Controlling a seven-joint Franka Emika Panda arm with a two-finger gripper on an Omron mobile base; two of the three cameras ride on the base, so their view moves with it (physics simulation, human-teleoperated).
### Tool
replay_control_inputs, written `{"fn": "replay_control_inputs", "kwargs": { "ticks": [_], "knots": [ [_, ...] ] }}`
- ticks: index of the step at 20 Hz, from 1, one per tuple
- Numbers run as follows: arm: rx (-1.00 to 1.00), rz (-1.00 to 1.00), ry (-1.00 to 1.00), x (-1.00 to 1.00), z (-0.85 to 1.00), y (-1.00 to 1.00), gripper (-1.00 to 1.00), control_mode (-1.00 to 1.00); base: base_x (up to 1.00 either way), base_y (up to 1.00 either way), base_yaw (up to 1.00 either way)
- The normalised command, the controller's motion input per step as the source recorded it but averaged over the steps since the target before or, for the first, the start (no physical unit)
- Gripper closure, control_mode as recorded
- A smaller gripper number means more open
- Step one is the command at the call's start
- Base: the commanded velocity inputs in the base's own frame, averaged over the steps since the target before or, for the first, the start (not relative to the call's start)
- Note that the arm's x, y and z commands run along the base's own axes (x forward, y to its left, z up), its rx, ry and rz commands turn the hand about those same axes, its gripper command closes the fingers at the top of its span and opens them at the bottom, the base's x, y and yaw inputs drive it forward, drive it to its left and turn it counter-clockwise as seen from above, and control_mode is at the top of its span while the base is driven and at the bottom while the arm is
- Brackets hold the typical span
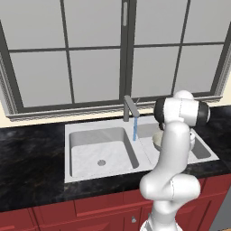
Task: Rinse each bowl for a few seconds and place them down in the sink or on the counter.
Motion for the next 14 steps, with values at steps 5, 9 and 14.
{"fn": "replay_control_inputs", "kwargs": {
  "ticks": [5, 9, 14],
  "knots": [
    [-0.01, 0.0, 0.0, 0.0, 0.43, 0.0, -1.0, -1.0, 0.0, 0.0, 0.0],
    [-0.02, 0.0, -0.03, -0.02, 0.5, 0.0, -1.0, -1.0, 0.0, 0.0, 0.0],
    [-0.02, 0.0, -0.06, -0.09, 0.48, 0.0, -1.0, -1.0, 0.0, 0.0, 0.0]
  ]
}}
